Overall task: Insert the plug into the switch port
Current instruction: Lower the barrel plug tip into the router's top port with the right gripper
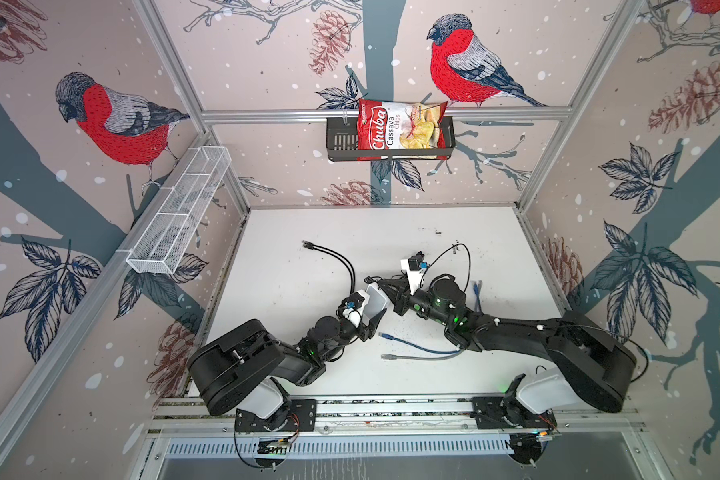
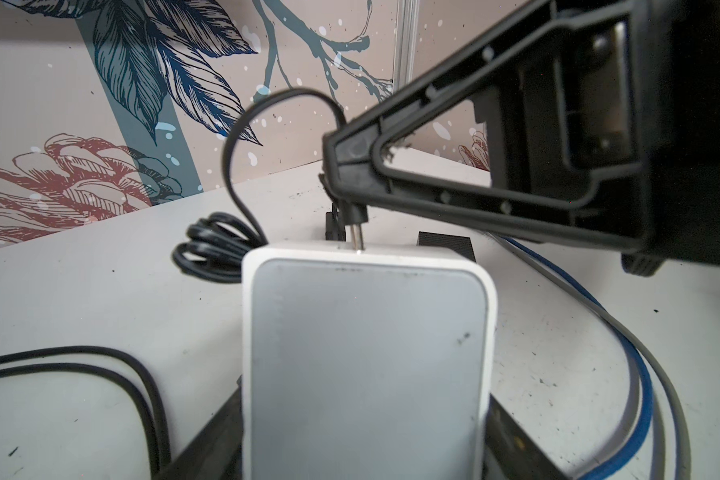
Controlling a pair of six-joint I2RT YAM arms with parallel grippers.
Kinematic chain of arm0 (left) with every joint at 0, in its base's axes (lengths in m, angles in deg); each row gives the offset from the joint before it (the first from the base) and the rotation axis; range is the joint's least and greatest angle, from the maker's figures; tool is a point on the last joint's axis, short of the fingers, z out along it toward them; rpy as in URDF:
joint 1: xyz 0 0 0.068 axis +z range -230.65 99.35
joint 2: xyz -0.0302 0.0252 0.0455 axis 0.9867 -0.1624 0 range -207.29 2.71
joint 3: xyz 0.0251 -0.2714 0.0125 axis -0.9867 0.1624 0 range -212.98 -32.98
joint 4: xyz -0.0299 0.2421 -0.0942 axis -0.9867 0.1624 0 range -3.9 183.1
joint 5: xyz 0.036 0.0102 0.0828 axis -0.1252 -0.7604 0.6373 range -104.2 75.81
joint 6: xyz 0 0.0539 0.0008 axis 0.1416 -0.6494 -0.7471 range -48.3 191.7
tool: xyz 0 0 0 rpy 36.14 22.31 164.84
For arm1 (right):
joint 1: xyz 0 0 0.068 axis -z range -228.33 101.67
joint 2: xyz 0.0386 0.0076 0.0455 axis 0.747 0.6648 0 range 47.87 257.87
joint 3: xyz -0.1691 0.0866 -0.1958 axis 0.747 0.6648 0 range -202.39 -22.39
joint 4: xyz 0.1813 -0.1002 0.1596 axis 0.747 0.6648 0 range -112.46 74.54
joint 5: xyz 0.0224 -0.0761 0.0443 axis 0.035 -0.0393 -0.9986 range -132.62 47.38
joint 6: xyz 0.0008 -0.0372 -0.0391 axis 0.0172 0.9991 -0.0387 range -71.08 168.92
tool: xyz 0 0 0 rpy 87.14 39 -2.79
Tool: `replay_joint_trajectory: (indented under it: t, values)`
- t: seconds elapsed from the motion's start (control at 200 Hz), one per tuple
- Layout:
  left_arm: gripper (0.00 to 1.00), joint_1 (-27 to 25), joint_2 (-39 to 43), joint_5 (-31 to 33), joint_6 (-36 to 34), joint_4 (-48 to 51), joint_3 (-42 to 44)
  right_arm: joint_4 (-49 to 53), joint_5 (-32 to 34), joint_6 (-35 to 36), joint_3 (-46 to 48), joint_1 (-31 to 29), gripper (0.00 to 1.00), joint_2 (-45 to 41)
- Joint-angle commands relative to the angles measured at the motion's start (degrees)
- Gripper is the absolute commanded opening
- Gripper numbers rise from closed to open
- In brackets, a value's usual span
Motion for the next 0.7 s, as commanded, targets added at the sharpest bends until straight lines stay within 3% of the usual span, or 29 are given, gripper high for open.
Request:
replay_joint_trajectory:
  t: [0.0,0.69]
  values:
    - [0.36,0.0,0.0,0.7,-0.1,-8.6,0.5,4.2,-0.1,1.2,-0.7,0.4,0.00,0.3]
    - [0.36,0.0,-1.6,1.4,0.4,-12.1,1.3,-1.8,-4.2,-1.4,0.8,0.5,0.00,0.4]
